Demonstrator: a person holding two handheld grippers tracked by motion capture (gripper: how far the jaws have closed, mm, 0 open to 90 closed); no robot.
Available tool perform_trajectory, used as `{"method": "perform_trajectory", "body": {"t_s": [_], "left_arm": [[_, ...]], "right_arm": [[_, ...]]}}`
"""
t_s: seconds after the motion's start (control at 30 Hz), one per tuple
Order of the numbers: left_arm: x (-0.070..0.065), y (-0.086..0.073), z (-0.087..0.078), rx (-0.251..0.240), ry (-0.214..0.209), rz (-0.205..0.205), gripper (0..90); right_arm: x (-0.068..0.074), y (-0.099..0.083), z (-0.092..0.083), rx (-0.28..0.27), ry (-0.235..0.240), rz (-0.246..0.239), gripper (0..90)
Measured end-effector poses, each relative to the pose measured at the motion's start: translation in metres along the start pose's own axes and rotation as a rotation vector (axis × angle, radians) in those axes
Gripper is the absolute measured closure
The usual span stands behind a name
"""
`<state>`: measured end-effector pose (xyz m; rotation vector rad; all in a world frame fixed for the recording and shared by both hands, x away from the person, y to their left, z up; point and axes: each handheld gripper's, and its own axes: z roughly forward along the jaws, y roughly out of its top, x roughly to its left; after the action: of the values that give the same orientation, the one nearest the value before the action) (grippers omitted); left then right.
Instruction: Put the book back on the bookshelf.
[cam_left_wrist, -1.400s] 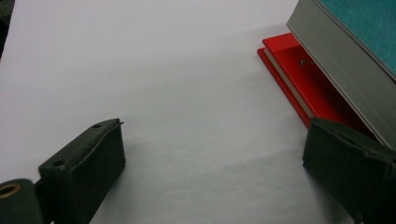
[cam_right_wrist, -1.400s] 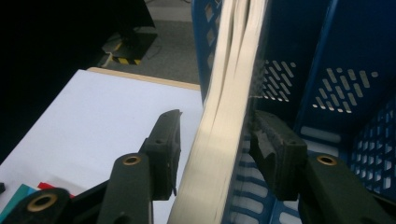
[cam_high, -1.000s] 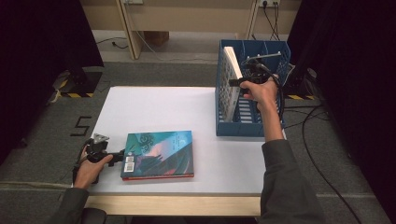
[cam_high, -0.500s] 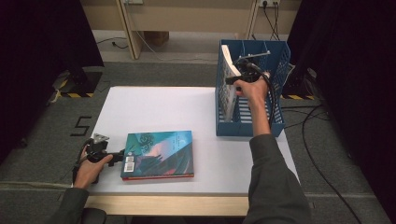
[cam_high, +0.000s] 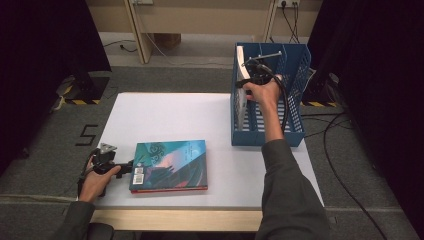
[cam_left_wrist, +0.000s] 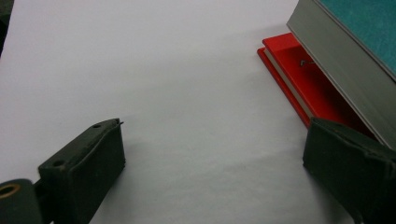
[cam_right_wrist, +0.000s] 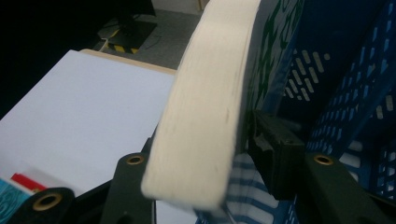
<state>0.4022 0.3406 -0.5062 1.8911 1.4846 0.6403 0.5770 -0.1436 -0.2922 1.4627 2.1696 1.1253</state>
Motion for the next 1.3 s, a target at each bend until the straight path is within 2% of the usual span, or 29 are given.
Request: {"method": "perform_trajectory", "body": {"t_s": [0.03, 0.13, 0.17, 0.27, 0.33, 0.7, 0.8, 0.9, 1.17, 1.3], "left_arm": [[0.0, 0.0, 0.0, 0.0, 0.0, 0.0, 4.4], [0.0, 0.0, 0.0, 0.0, 0.0, 0.0, 4.4], [0.0, 0.0, 0.0, 0.001, 0.0, 0.001, 4.3], [0.0, 0.0, 0.0, 0.001, 0.001, 0.001, 4.3], [0.0, 0.0, 0.0, 0.003, 0.0, 0.001, 4.3], [0.0, 0.0, 0.0, 0.002, 0.0, 0.001, 4.3], [0.0, 0.0, 0.0, 0.002, 0.0, 0.001, 4.3], [0.0, 0.0, 0.0, 0.002, -0.001, 0.001, 4.3], [0.0, 0.0, 0.0, 0.0, -0.001, -0.001, 4.3], [0.0, 0.0, 0.0, -0.002, -0.001, -0.003, 4.3]], "right_arm": [[-0.002, -0.002, -0.006, 0.004, 0.029, -0.008, 56.5], [-0.003, -0.006, -0.012, 0.001, 0.043, -0.025, 57.4], [-0.005, -0.011, -0.014, 0.006, 0.06, -0.017, 58.9], [-0.008, -0.014, -0.014, 0.01, 0.071, -0.018, 60.0], [-0.007, -0.016, -0.012, -0.009, 0.091, 0.002, 60.1], [0.005, -0.007, -0.003, 0.014, 0.054, -0.034, 58.4], [0.003, -0.009, -0.006, 0.009, 0.058, -0.007, 55.5], [-0.002, -0.015, -0.012, -0.019, 0.082, 0.014, 50.2], [-0.016, -0.039, -0.036, -0.039, 0.088, 0.024, 42.9], [-0.018, -0.046, -0.041, -0.035, 0.088, 0.017, 40.8]]}}
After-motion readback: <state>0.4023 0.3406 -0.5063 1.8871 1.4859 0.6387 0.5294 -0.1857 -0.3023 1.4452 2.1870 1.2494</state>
